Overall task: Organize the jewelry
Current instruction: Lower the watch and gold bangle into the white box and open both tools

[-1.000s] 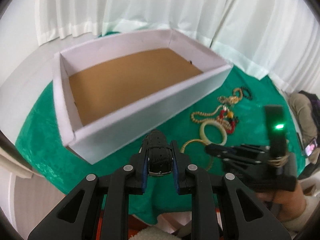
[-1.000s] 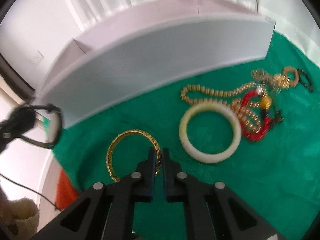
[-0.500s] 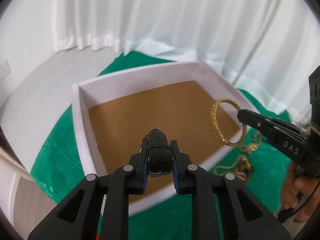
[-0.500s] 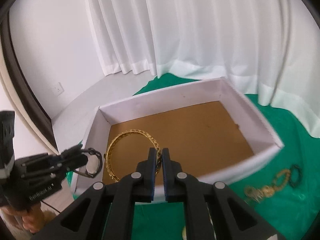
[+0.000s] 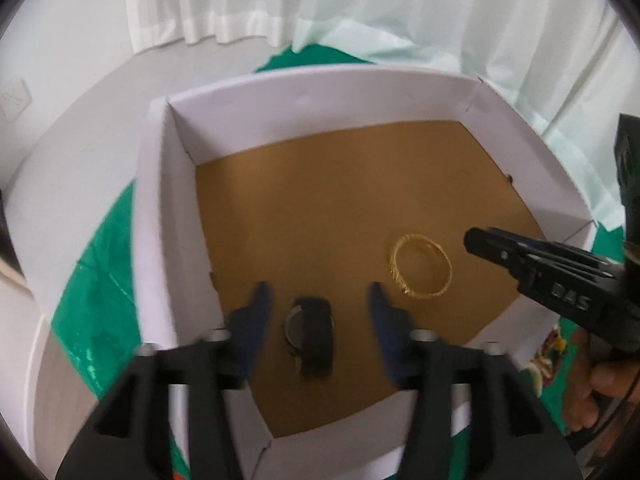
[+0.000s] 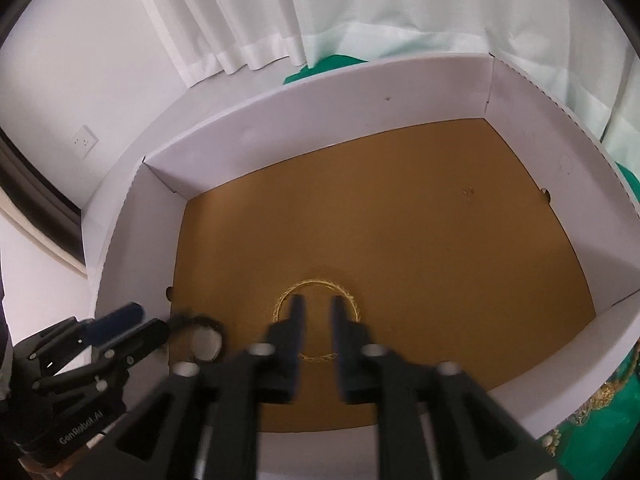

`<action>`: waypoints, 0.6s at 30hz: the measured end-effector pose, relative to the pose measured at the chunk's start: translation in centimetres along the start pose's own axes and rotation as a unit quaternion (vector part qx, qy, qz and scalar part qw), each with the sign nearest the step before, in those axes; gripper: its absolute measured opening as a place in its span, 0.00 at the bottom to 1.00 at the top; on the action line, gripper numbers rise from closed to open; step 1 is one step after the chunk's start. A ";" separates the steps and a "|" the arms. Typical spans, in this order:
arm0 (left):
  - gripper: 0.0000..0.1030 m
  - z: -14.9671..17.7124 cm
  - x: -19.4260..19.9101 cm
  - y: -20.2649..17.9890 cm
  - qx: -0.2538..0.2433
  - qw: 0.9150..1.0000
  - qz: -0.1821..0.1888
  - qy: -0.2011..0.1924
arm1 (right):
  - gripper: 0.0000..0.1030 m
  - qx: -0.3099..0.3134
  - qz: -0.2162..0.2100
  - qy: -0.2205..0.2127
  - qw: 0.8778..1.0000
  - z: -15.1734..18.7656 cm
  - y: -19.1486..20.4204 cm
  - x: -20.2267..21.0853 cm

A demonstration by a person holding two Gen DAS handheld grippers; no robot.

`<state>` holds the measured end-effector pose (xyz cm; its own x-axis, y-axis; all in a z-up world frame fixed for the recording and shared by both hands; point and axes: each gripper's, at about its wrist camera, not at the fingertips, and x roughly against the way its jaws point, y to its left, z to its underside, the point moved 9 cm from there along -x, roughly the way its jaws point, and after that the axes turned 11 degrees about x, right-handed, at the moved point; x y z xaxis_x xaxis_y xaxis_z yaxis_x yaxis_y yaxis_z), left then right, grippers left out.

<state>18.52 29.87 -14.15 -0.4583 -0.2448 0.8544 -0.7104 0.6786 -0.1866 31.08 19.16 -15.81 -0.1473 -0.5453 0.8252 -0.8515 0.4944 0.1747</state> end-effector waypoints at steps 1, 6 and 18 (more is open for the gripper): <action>0.65 -0.2 0.7 0.0 0.001 1.000 -0.001 -0.012 | 0.45 -0.009 0.002 -0.005 1.000 0.0 -0.4 0.5; 0.90 0.1 4.9 -0.8 -0.005 0.997 0.004 -0.074 | 0.63 -0.011 0.020 -0.043 0.999 0.5 -0.9 4.6; 0.98 10.7 10.6 -9.2 -0.120 0.984 0.091 -0.094 | 0.73 0.026 0.148 -0.080 0.985 12.7 -2.6 16.3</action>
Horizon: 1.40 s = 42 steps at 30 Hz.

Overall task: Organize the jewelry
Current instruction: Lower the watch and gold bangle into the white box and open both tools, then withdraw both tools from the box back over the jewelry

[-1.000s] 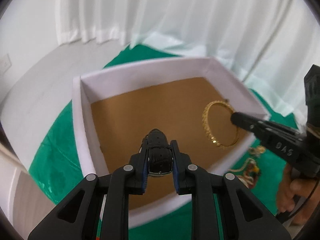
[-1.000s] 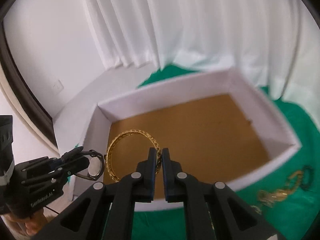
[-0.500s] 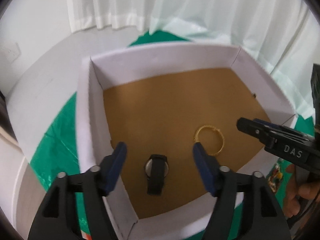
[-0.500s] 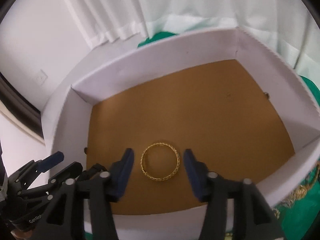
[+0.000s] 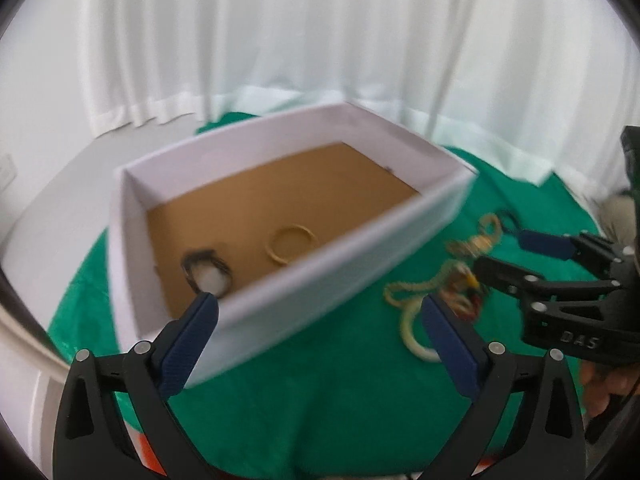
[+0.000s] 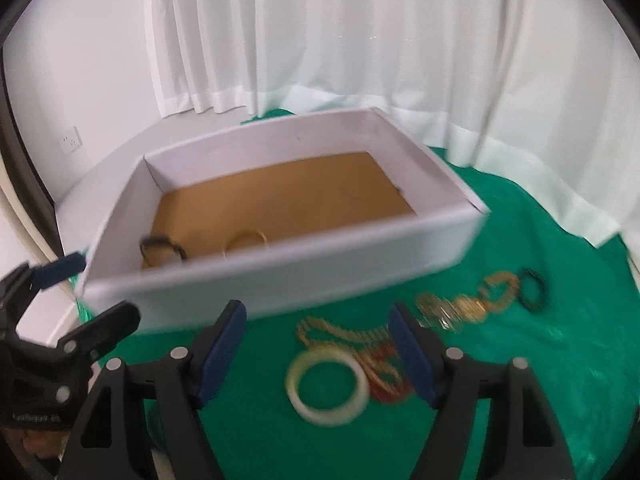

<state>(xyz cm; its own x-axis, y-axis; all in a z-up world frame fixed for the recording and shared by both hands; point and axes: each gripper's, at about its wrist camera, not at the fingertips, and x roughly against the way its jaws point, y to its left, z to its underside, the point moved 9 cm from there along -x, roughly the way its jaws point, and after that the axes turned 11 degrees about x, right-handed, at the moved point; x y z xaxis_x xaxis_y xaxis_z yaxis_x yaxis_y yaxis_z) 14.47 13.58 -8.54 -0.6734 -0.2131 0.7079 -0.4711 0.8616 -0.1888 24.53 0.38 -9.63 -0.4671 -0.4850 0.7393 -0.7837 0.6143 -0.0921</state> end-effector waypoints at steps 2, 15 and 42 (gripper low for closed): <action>0.98 1.3 0.2 -1.2 -0.013 1.000 0.006 0.005 | 0.73 -0.010 0.017 0.003 1.000 2.9 -1.1 1.7; 0.98 7.4 0.1 -6.9 -0.083 0.994 0.030 0.056 | 0.73 -0.081 0.050 0.034 0.995 14.8 -3.1 4.6; 0.98 8.9 -4.0 -7.2 -0.087 0.990 0.029 0.105 | 0.73 -0.129 0.047 0.055 0.989 16.7 -5.2 3.1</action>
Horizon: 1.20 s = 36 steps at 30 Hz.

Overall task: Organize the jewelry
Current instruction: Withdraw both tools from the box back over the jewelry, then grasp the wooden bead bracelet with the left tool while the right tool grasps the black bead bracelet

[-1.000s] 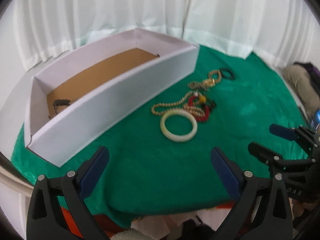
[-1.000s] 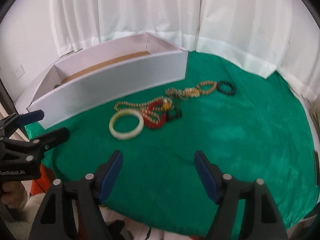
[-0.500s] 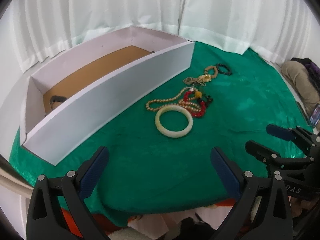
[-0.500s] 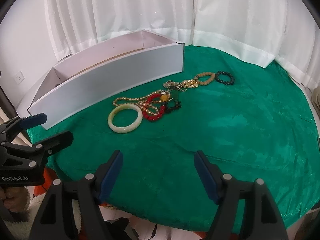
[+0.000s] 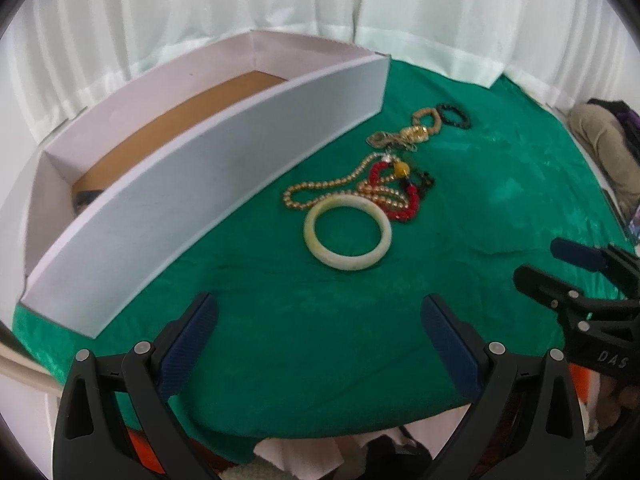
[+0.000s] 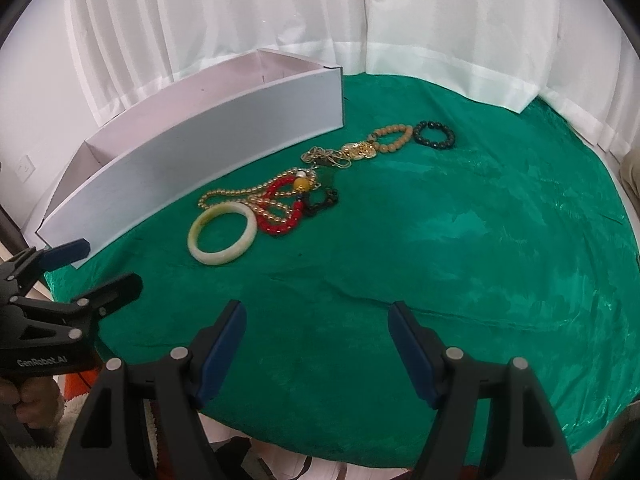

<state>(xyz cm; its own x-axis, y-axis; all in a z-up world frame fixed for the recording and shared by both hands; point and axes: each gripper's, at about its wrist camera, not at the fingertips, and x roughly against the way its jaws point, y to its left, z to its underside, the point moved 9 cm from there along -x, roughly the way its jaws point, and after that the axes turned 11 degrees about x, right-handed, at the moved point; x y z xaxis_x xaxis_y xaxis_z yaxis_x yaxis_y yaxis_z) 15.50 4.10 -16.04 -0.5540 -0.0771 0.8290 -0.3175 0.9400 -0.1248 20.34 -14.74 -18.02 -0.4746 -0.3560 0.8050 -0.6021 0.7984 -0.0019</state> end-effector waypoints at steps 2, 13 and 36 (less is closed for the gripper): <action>0.98 -0.3 -0.5 -0.4 -0.004 1.000 0.005 0.007 | 0.73 -0.005 -0.004 0.003 1.000 -0.2 -0.7 -0.2; 0.98 -8.4 -2.6 -8.0 -0.029 0.994 0.102 0.038 | 0.73 -0.079 0.025 -0.014 0.996 -2.0 -8.6 -0.4; 0.41 -16.2 -21.5 -17.5 -0.009 0.985 0.042 0.167 | 0.73 -0.153 -0.012 -0.016 0.988 1.4 -15.3 -1.6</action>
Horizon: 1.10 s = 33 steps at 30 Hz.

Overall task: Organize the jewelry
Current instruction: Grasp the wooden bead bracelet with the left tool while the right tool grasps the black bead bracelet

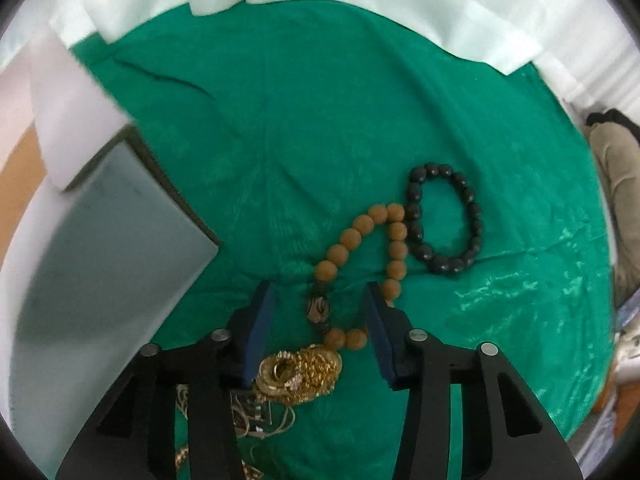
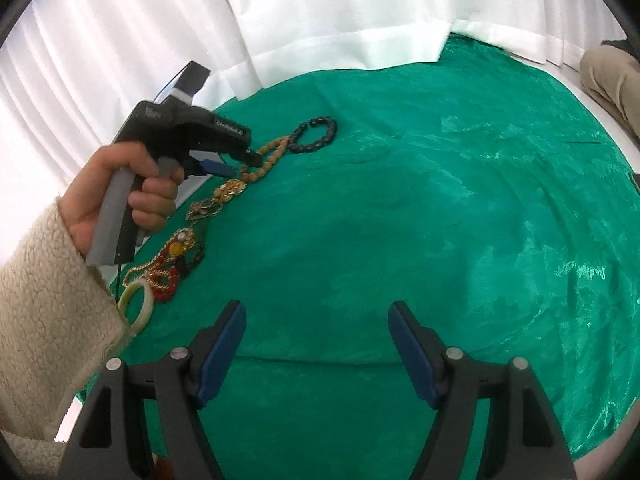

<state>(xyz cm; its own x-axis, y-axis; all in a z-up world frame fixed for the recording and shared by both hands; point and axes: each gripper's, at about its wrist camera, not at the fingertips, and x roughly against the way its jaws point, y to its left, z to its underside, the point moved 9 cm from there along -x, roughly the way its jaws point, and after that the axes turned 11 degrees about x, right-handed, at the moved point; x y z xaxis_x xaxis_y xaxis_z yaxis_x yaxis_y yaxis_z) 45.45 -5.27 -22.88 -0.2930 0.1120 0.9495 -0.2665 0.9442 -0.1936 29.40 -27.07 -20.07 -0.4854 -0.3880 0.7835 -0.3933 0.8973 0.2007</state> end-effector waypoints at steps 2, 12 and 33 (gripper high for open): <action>0.23 -0.1 0.0 0.0 0.000 1.000 -0.014 -0.010 | 0.73 -0.005 0.002 0.000 1.000 0.1 -0.4 -0.1; 0.10 0.1 4.3 0.6 0.037 0.998 0.057 -0.015 | 0.73 0.005 0.015 -0.011 1.000 -3.0 -2.1 0.3; 0.10 5.0 12.7 4.4 0.038 0.993 0.096 -0.054 | 0.13 0.196 0.004 0.114 0.974 -17.8 2.8 -19.8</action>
<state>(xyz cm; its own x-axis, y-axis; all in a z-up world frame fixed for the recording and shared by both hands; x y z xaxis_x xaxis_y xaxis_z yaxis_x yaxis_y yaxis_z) 35.94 -1.25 -12.89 -0.4409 0.2500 0.8620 -0.2628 0.8824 -0.3903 51.76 -13.13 -24.57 -0.3212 -0.2845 0.9033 -0.6796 0.7335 -0.0107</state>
